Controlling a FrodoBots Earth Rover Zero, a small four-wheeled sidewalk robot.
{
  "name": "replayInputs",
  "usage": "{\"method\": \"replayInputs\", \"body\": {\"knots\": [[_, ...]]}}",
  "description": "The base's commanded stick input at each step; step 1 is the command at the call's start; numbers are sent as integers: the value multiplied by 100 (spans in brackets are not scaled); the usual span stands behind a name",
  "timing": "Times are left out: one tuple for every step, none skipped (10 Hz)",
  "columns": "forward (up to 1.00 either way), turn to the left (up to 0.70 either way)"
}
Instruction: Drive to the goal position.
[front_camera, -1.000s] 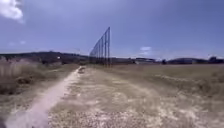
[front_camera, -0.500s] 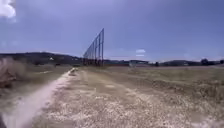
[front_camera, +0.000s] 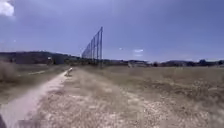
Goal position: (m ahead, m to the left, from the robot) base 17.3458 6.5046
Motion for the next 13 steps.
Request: {"method": "replayInputs", "body": {"knots": [[70, 14], [70, 2], [70, 0], [70, 0], [70, 0], [70, 0], [70, 27], [70, 27], [70, 0], [70, 0], [70, 0], [70, 0], [70, 0]]}}
